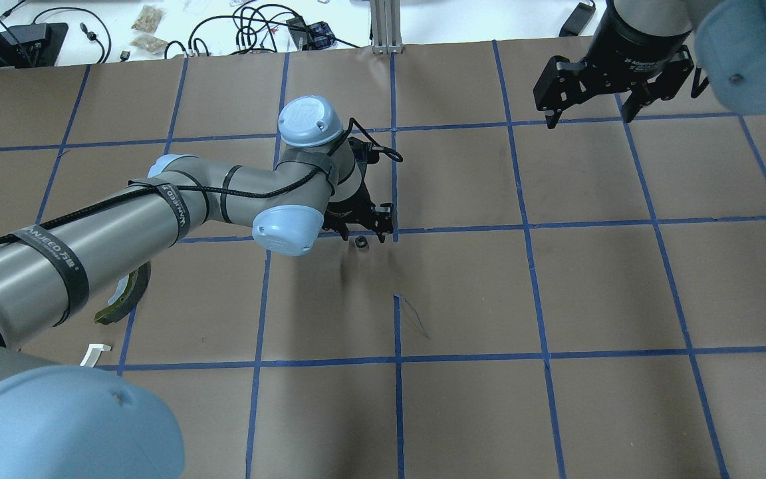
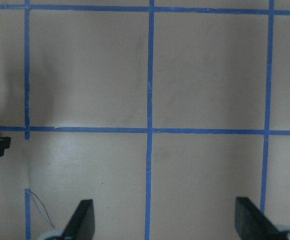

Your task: Place bearing gear from tray to pile

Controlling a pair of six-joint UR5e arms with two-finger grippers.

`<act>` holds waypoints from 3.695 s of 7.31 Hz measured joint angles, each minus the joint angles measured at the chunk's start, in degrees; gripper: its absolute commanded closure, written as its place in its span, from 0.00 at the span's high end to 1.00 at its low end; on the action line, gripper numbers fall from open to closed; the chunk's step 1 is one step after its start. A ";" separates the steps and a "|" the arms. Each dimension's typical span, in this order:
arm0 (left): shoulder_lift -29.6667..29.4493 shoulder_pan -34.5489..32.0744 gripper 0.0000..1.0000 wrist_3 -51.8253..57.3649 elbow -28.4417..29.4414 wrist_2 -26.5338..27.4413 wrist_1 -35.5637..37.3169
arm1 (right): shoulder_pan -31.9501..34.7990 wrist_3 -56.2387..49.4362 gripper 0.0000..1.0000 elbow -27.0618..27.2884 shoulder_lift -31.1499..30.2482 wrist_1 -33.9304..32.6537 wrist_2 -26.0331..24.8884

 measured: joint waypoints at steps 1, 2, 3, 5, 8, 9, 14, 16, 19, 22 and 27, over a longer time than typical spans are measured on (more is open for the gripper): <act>-0.32 -0.07 0.63 0.16 0.03 0.07 0.14 | 0.18 -0.11 1.00 0.12 0.05 -0.12 -0.16; -0.55 -0.04 0.62 0.22 0.07 0.12 0.31 | 0.23 -0.23 1.00 0.22 0.07 -0.16 -0.07; -0.70 -0.02 0.58 0.22 0.06 0.19 0.37 | 0.25 -0.06 1.00 0.29 0.06 -0.17 0.20; -0.76 0.00 0.47 0.22 -0.05 0.30 0.26 | 0.27 0.05 1.00 0.39 0.03 -0.15 0.36; -0.69 0.03 0.00 0.16 0.01 0.34 -0.04 | 0.27 0.07 1.00 0.41 0.03 -0.14 0.30; -0.61 0.06 0.00 0.14 0.12 0.35 -0.35 | 0.27 0.03 1.00 0.38 0.03 -0.16 0.26; 2.80 6.92 0.00 2.57 7.34 0.33 -11.56 | 0.27 -0.28 1.00 0.43 0.03 -0.19 0.16; 4.57 16.01 0.00 8.64 15.24 1.24 -24.43 | 0.27 -0.28 1.00 0.43 0.03 -0.19 0.06; 5.60 31.81 0.00 24.38 17.68 4.99 -31.68 | 0.27 -0.27 1.00 0.43 0.06 -0.19 -0.09; 5.00 45.77 0.00 34.30 16.30 11.63 -33.79 | 0.27 -0.07 1.00 0.43 0.09 -0.27 0.08; 5.44 50.07 0.00 38.84 5.48 12.15 -27.74 | 0.27 0.01 1.00 0.43 0.12 -0.28 0.41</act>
